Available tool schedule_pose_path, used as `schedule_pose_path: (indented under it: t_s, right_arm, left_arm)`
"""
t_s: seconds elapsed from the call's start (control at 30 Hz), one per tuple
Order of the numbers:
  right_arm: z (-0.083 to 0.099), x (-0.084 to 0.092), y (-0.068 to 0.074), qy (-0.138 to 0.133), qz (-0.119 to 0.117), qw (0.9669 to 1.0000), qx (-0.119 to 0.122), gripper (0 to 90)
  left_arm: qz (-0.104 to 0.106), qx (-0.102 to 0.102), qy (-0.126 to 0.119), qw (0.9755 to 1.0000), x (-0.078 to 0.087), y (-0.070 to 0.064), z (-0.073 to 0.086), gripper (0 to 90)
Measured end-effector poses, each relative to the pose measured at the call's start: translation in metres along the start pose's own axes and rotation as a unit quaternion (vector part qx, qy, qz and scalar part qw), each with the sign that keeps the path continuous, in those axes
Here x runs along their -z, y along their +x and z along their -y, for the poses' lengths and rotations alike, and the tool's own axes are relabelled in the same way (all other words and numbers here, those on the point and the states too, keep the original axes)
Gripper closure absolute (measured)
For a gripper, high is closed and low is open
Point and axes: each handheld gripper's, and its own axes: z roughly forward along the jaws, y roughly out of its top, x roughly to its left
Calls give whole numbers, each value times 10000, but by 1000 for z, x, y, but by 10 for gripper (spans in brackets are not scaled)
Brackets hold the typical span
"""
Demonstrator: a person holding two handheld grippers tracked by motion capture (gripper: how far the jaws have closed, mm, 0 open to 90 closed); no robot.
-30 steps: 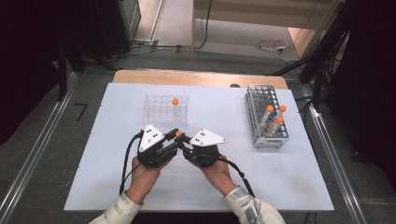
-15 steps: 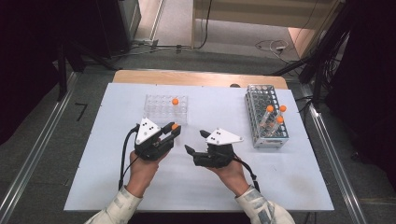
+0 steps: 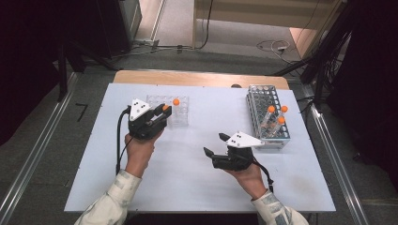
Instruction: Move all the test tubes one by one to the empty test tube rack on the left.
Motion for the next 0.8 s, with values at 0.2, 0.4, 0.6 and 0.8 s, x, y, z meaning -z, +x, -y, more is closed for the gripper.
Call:
schedule_pose_path:
  t_s: [0.2, 0.4, 0.6, 0.8]
  right_arm:
    - [2, 2, -3, -6, 33, 10000, -31, 241]
    - [2, 4, -4, -16, 43, 10000, -68, 241]
    - [2, 3, -5, -16, 38, 9999, -92, 242]
    - [2, 4, -6, -40, 43, 9999, -88, 243]
  left_arm:
    - [-156, 35, -53, 9999, -10, 7, -15, 693]
    - [-247, 145, -52, 9996, -21, 15, -22, 694]
    - [-405, 219, -65, 9989, -34, 21, -32, 694]
    - [-445, 164, -93, 9988, -44, 19, -42, 694]
